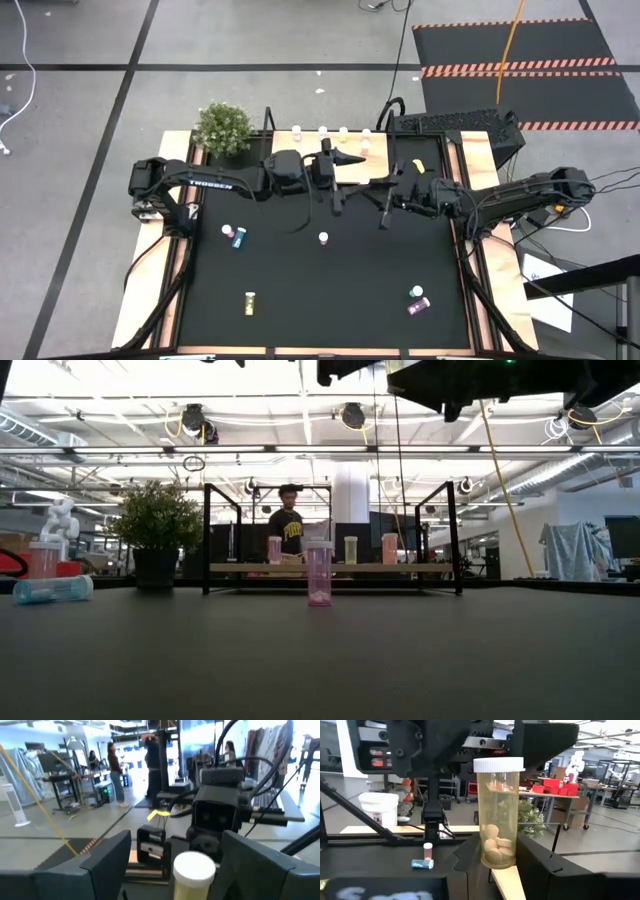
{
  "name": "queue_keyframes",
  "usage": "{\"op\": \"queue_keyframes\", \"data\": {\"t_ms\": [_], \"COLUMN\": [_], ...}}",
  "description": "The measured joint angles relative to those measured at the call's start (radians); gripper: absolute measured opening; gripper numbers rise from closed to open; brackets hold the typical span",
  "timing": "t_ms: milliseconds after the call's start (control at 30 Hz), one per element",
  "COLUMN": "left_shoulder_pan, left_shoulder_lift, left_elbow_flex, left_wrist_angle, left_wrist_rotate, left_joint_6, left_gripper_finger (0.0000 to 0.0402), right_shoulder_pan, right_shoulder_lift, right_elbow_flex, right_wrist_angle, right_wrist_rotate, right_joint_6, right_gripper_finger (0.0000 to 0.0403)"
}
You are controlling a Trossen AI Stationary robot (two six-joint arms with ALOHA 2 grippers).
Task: Pick and place medicine bottles onto shelf by color
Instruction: Put the top yellow pill bottle on the shelf aligned with the other yellow pill bottle
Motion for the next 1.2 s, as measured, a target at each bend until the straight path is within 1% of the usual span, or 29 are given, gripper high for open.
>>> {"op": "queue_keyframes", "data": {"t_ms": [100,167,333,467,667,833,1000,1100,1200], "left_shoulder_pan": [0.0,0.0,0.0,0.0,0.0,0.002,0.004,0.006,0.017], "left_shoulder_lift": [0.0,0.0,0.0,0.0,0.0,0.0,0.0,0.0,0.0], "left_elbow_flex": [0.0,0.0,0.0,0.0,0.0,0.0,0.0,0.0,0.0], "left_wrist_angle": [-0.046,-0.061,-0.072,-0.07,-0.081,-0.09,-0.091,-0.091,-0.094], "left_wrist_rotate": [0.0,0.0,0.001,0.032,0.063,0.067,0.07,0.069,0.054], "left_joint_6": [-0.001,-0.001,0.001,0.014,0.01,0.01,0.01,0.01,0.009], "left_gripper_finger": [0.031,0.0297,0.0242,0.02,0.0154,0.0136,0.013,0.0129,0.0128], "right_shoulder_pan": [0.0,-0.001,-0.001,-0.009,-0.013,-0.013,-0.013,-0.013,-0.017], "right_shoulder_lift": [0.0,0.0,0.0,-0.001,-0.001,0.0,0.0,-0.001,0.0], "right_elbow_flex": [0.0,0.0,0.0,0.0,0.0,0.0,0.0,0.0,0.0], "right_wrist_angle": [0.002,0.001,-0.015,-0.031,-0.037,-0.038,-0.038,-0.038,-0.046], "right_wrist_rotate": [0.0,0.0,0.0,-0.002,-0.003,-0.004,0.002,0.029,0.08], "right_joint_6": [-0.008,-0.011,-0.027,-0.025,-0.025,-0.026,-0.025,-0.013,-0.011], "right_gripper_finger": [0.01,0.01,0.01,0.01,0.01,0.01,0.0104,0.0116,0.0139]}}
